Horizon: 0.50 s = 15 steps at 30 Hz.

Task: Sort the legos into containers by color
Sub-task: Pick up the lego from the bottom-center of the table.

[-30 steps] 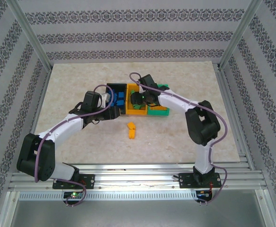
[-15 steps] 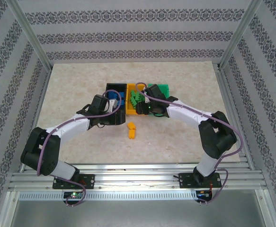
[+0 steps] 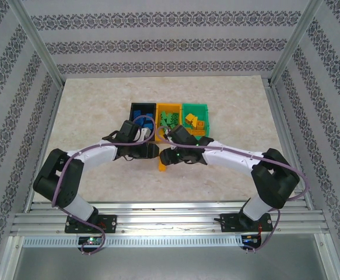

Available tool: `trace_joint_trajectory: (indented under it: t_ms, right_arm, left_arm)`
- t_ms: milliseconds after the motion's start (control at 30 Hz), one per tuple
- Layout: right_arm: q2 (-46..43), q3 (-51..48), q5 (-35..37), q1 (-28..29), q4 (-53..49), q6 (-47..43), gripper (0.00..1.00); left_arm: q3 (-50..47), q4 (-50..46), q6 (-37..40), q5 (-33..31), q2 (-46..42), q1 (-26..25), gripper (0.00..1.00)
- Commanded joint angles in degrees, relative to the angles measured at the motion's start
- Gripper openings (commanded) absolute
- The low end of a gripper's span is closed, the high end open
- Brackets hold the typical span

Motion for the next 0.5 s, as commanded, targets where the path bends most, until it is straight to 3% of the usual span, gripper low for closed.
trace_joint_trajectory:
  t_ms: [0,467]
  right_arm:
    - [2.65,-0.28,1.00,3.01,0.29,2.45,0.55]
    - [5.63,1.04,3.07,5.78,0.10,5.41,0.56]
  left_arm:
    - [-0.59,3.86,-2.84,2.37,1.04,0.60,0.59]
    - [-3.59,4.49,-4.73,-0.99,-1.21,3.25,0.59]
